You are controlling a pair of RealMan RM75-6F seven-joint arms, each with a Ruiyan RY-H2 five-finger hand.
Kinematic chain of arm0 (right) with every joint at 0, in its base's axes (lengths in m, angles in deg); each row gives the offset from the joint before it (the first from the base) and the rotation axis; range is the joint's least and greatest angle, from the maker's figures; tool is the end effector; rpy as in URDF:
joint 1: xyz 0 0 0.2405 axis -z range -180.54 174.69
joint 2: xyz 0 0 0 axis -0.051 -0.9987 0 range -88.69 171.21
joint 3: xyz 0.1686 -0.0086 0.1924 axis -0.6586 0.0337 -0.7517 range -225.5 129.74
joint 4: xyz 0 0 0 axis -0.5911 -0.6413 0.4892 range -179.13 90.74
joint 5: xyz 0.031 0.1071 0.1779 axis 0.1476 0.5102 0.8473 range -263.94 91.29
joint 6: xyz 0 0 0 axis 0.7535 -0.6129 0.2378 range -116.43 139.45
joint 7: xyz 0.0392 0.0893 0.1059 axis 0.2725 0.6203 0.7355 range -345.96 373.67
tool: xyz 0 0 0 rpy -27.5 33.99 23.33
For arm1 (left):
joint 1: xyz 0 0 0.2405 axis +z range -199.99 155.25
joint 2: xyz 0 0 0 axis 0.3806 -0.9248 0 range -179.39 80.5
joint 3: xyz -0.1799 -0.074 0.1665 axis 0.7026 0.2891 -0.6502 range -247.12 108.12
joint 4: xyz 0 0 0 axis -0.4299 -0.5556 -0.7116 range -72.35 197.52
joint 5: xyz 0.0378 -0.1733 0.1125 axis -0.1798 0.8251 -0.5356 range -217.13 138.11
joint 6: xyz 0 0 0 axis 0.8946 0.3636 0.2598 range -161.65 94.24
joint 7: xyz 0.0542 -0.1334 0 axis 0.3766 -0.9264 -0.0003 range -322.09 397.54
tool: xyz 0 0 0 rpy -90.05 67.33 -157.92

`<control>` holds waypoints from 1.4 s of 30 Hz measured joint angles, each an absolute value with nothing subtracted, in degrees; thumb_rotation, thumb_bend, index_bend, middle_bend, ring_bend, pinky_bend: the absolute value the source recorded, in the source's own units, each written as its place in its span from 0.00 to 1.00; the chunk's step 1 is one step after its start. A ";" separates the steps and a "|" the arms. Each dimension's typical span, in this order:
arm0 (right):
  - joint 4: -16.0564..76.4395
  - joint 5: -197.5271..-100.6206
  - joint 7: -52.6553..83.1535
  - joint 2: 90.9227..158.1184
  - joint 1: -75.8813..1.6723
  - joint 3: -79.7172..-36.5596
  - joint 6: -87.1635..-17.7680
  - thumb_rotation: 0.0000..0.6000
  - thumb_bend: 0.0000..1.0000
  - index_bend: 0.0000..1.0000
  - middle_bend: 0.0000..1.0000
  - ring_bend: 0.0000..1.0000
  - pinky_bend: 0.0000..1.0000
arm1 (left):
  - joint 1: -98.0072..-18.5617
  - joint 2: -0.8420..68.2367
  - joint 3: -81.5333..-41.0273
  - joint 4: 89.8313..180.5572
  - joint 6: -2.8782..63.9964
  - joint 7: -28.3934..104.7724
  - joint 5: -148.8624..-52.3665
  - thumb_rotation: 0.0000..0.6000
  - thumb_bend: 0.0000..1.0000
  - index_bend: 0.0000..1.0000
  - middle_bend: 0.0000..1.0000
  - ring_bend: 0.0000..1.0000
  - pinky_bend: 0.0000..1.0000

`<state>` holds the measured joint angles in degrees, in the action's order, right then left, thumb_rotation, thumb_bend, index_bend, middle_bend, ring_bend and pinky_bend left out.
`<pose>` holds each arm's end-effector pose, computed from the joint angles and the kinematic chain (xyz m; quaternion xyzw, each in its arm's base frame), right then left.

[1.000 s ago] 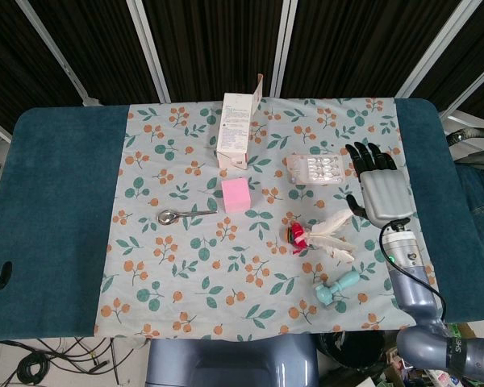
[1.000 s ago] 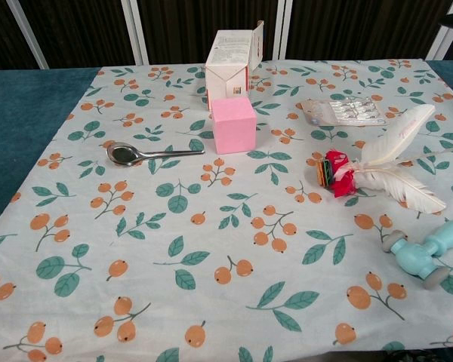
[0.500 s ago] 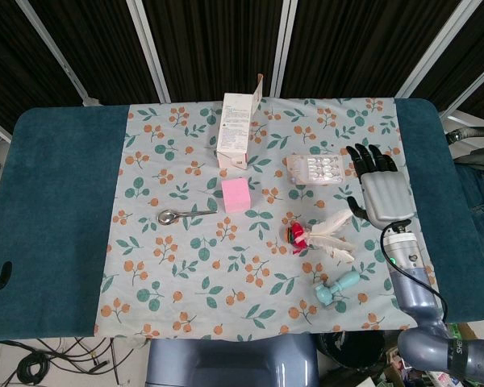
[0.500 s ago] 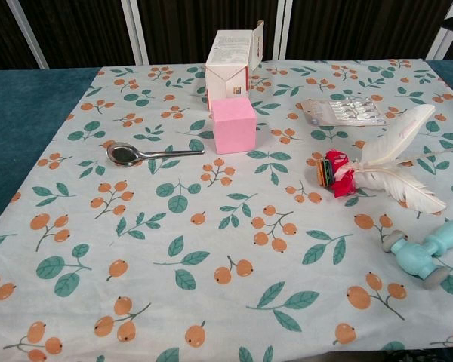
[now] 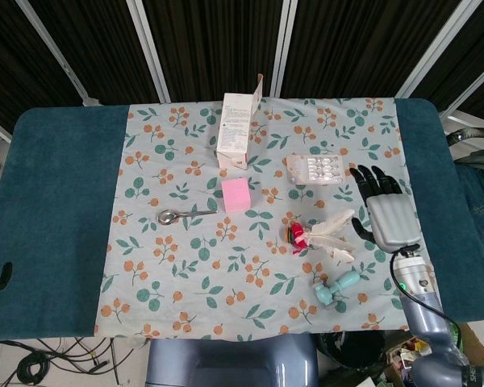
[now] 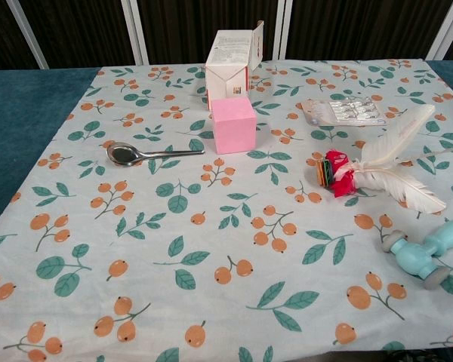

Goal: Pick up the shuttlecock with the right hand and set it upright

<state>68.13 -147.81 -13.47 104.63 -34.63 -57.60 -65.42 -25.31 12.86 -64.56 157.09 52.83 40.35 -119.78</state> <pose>-0.1717 -0.2984 0.1402 0.6431 -0.3386 0.3941 0.5626 -0.3205 0.1768 0.1795 -0.5526 -0.3893 -0.3693 0.6377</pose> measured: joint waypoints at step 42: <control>37.86 -166.48 5.81 126.17 -22.50 -50.86 -70.32 1.00 0.24 0.49 0.07 0.04 0.14 | -25.44 12.89 -64.40 157.00 52.47 40.62 -119.24 1.00 0.39 0.06 0.08 0.00 0.00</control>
<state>37.86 -166.48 5.81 126.17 -22.50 -50.86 -70.32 -25.44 12.89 -64.40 157.00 52.47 40.62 -119.24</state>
